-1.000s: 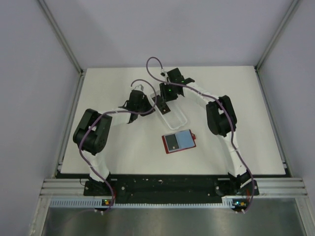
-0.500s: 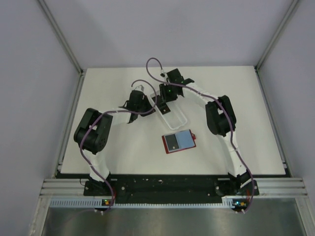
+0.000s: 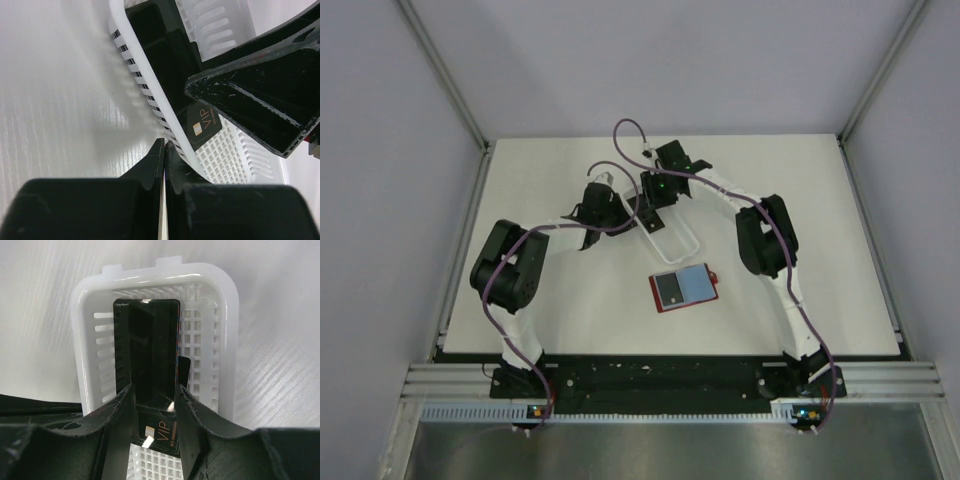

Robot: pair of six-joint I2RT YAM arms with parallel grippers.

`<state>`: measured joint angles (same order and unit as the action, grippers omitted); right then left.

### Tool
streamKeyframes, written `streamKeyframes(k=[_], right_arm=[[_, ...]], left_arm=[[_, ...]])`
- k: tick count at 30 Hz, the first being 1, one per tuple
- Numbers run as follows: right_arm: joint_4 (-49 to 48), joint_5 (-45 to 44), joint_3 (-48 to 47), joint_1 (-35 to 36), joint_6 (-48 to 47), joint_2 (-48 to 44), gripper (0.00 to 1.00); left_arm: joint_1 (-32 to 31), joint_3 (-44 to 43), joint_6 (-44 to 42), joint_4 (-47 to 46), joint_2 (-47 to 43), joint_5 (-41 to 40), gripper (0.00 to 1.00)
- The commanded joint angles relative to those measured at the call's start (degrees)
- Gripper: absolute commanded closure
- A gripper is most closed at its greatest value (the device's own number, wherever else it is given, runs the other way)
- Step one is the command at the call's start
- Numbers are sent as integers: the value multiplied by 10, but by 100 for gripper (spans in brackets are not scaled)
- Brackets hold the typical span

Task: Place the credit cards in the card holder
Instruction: Pick up the credit card from the storage box.

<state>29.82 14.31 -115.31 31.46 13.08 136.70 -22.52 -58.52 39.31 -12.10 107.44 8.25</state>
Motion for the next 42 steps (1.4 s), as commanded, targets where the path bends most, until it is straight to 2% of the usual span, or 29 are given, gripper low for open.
streamKeyframes(k=[1, 31, 42], right_arm=[[-3, 33, -30, 9, -9, 13, 62], [-58, 100, 22, 9, 2, -29, 64], [-90, 106, 52, 10, 6, -50, 72]], left_arm=[[4, -21, 2, -26, 13, 11, 100], [8, -23, 4, -25, 23, 19, 100], [8, -23, 5, -25, 28, 23, 100]])
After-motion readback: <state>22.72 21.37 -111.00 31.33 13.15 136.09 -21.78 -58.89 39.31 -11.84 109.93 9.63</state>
